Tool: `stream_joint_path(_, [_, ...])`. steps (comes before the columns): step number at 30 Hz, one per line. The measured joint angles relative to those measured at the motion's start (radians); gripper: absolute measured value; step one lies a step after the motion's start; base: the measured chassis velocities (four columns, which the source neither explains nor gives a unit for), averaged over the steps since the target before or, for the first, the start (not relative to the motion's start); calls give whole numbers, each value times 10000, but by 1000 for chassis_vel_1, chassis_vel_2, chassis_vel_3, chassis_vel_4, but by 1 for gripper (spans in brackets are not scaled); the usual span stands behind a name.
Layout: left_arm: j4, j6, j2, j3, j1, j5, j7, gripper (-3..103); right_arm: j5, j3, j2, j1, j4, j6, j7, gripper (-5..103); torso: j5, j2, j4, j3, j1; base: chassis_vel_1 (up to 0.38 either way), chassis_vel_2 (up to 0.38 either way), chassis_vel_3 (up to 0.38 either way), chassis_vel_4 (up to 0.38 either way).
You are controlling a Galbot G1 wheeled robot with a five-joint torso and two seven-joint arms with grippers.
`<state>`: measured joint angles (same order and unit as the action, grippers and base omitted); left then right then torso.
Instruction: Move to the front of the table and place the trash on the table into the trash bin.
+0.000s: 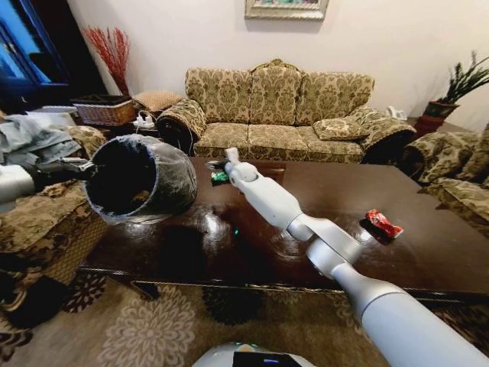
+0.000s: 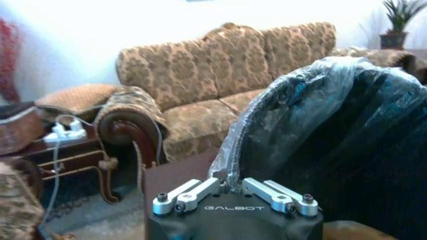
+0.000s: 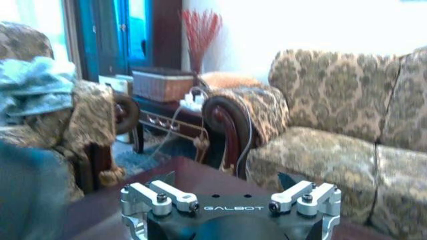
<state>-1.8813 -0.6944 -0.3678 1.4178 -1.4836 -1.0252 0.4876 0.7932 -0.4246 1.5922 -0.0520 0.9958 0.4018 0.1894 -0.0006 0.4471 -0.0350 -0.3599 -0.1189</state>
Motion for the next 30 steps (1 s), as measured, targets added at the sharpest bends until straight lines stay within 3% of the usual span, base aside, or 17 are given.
stream_joint_path(1, [0,0,0,0,0,0,0,0,0,0,0,0,0,0,0,100,0,0,0,0,0,0,0,0,0])
stream_joint_path(3, [876,110,336,478,117,-508,-204,0,624,-369,-932,-28,2073,542,738,100,0,0,10,0,0,0,0,0,0])
stream_joint_path(5, [1756,267,642,901,98,-687,-265,0,879,-564,-1617,-42,3025,790,925,100,10,0,9,1,0,0,0,0,0])
stream_joint_path(13, [3007,631,741,1532,66,-773,-344,0,1338,-921,-3097,-561,4174,1033,937,100,9,0,9,0,0,0,0,0,0])
stream_joint_path(19, [3275,716,558,1682,-12,-343,-452,0,1605,-823,-3127,-923,3742,883,525,100,6,0,5,1,0,0,0,0,0])
stream_joint_path(24, [3810,766,735,1687,-124,-32,-389,0,1333,-606,-2485,-1374,2858,681,-53,100,1,0,4,-1,-1,0,0,0,0])
stream_joint_path(30, [3894,768,739,1632,-157,33,-281,0,1272,-608,-2278,-1543,2618,672,-152,100,0,1,4,0,0,0,0,0,0])
